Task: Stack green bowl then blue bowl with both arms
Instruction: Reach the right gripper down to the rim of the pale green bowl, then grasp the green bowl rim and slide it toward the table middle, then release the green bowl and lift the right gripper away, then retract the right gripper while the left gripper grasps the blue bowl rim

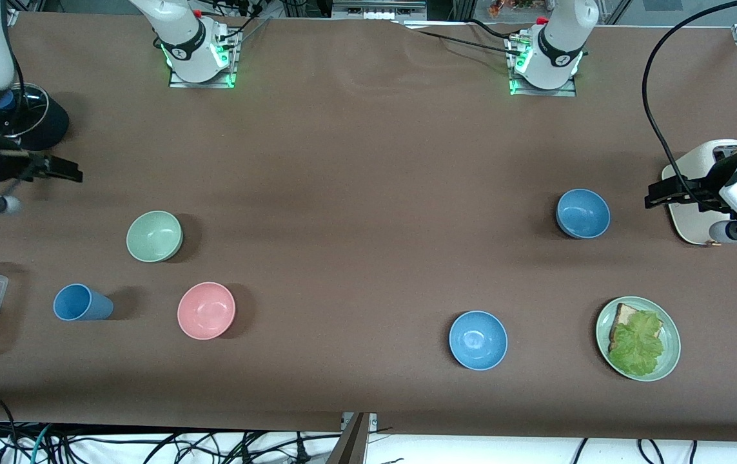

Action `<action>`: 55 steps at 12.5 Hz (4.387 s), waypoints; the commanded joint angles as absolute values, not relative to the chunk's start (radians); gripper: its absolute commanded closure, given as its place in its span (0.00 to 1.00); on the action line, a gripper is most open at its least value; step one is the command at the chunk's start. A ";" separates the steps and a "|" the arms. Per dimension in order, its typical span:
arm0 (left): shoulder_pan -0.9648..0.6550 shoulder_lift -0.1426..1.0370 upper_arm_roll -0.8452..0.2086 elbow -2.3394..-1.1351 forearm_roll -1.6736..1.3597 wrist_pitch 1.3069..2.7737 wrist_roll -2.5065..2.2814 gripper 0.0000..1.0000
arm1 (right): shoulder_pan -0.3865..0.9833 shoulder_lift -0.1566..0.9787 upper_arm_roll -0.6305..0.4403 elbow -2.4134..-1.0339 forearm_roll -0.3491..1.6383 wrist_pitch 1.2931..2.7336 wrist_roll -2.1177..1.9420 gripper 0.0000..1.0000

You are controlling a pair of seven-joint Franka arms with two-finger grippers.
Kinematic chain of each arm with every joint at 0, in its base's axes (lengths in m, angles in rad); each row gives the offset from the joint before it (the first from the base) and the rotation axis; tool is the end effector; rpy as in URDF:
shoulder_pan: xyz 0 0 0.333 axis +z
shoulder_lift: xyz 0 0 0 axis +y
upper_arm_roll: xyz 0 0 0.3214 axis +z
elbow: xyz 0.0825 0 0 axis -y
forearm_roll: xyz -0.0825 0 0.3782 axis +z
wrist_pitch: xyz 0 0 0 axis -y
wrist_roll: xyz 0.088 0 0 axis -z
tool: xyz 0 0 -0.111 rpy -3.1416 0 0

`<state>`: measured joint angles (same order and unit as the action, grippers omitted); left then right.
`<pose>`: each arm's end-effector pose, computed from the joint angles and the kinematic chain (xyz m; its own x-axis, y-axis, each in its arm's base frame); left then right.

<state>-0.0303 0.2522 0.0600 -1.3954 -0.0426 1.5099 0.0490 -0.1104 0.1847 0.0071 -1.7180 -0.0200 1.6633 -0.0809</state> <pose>0.6153 0.0088 0.5551 0.9906 -0.0220 -0.1353 -0.0175 -0.9993 0.0342 0.5804 -0.0625 0.4599 0.9712 -0.0174 -0.2378 -0.0183 -0.9998 -0.0016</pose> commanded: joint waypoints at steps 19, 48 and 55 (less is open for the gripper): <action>-0.032 0.259 0.058 -1.378 -0.032 1.500 0.049 0.00 | -0.161 0.382 0.063 -1.926 0.051 2.081 0.009 1.00; 0.000 0.288 0.141 -1.842 -0.086 1.851 0.252 0.00 | 0.325 0.276 0.057 -1.718 0.116 2.027 0.778 0.01; 0.067 0.298 0.147 -2.186 -0.230 2.313 0.469 0.01 | 0.315 0.264 -0.319 -1.444 0.107 1.472 0.165 0.01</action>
<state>0.0610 0.3217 0.1468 -2.0999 -0.1808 2.2243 0.3987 0.3136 0.2522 -0.2880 -1.4866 0.1073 1.5559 0.2417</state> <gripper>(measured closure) 0.009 0.004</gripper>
